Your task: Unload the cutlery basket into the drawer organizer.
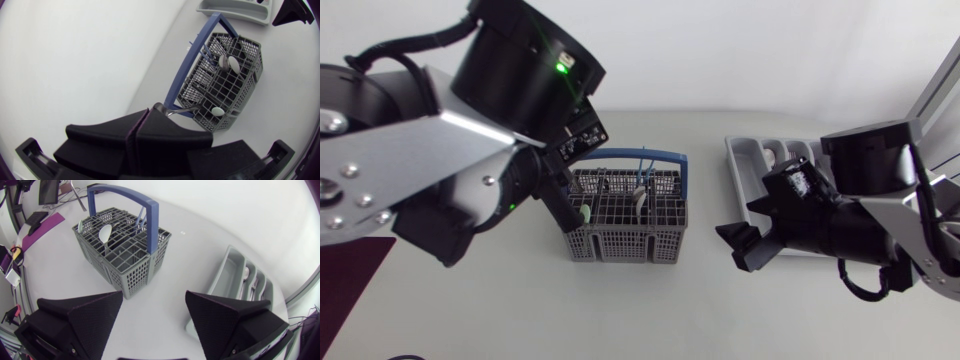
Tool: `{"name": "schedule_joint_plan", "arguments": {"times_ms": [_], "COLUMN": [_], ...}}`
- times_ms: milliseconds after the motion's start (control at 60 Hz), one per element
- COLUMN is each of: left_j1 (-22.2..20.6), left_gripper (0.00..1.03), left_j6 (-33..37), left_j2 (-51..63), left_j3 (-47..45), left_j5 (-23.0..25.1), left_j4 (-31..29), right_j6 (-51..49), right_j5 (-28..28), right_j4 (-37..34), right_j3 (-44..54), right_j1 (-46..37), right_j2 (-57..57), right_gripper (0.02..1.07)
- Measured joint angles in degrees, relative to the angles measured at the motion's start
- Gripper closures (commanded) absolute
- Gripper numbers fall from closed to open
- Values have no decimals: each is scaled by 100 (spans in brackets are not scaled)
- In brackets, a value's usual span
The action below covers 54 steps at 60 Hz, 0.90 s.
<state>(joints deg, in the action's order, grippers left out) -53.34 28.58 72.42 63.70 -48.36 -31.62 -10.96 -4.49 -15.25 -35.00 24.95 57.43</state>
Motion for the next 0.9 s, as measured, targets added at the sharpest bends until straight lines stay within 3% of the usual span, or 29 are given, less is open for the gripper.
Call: {"name": "schedule_joint_plan", "arguments": {"times_ms": [200, 417, 567, 750, 900], "left_j1": [-278, -254, 66, 450, 595], "left_gripper": [84, 84, 84, 84, 84], "left_j6": [-61, -925, -1530, -2120, -2481], "left_j2": [-363, -286, 170, 713, 1060], "left_j3": [389, 1084, 1375, 1740, 2070], "left_j5": [289, 1672, 2830, 4054, 4610], "left_j4": [-33, -378, -546, -640, -645], "right_j6": [-201, -437, -540, -632, -846], "right_j5": [-203, -282, -251, 479, 1248], "right_j4": [-245, -553, -597, -234, 282], "right_j3": [-2, -2, -2, 57, 326], "right_j1": [7, 247, 529, 1285, 2096], "right_j2": [-752, -1786, -2251, -2535, -2544], "right_gripper": [17, 17, 17, 17, 18]}}
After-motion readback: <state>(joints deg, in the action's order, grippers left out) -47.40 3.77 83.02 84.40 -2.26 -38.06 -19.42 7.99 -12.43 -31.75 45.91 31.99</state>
